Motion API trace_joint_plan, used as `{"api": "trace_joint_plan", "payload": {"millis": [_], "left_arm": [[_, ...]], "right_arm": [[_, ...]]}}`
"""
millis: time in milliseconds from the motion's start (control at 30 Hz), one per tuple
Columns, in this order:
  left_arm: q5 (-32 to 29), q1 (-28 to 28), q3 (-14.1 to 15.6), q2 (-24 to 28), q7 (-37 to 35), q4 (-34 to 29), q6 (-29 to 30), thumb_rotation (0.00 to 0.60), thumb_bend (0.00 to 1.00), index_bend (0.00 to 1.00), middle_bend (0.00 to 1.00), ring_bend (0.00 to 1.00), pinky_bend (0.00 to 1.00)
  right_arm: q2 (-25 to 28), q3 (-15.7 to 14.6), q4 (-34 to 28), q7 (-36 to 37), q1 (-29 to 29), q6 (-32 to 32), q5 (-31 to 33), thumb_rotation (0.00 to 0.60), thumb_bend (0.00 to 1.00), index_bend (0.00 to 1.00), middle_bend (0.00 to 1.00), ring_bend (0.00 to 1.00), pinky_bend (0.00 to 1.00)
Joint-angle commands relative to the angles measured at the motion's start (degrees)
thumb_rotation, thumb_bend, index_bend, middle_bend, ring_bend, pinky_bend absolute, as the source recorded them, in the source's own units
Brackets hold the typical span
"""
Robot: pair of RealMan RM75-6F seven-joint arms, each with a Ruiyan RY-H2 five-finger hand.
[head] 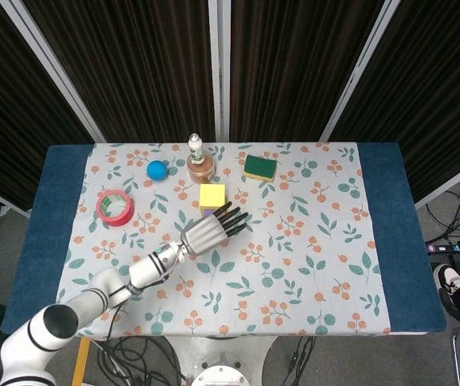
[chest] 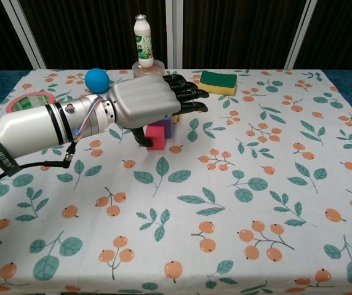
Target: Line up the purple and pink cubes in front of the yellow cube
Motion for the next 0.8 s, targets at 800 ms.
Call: {"api": "trace_joint_plan", "payload": {"millis": [800], "left_arm": [[-23.67, 25.70, -8.76, 35.66, 0.10, -48.78, 16.59, 0.600, 0.05, 0.14, 0.00, 0.05, 0.11]], "right_arm": [[1.61, -0.74, 3.20, 9.05, 2.87, -5.42, -0.92, 0.600, 0.22, 0.01, 0.04, 0.00, 0.10]]}}
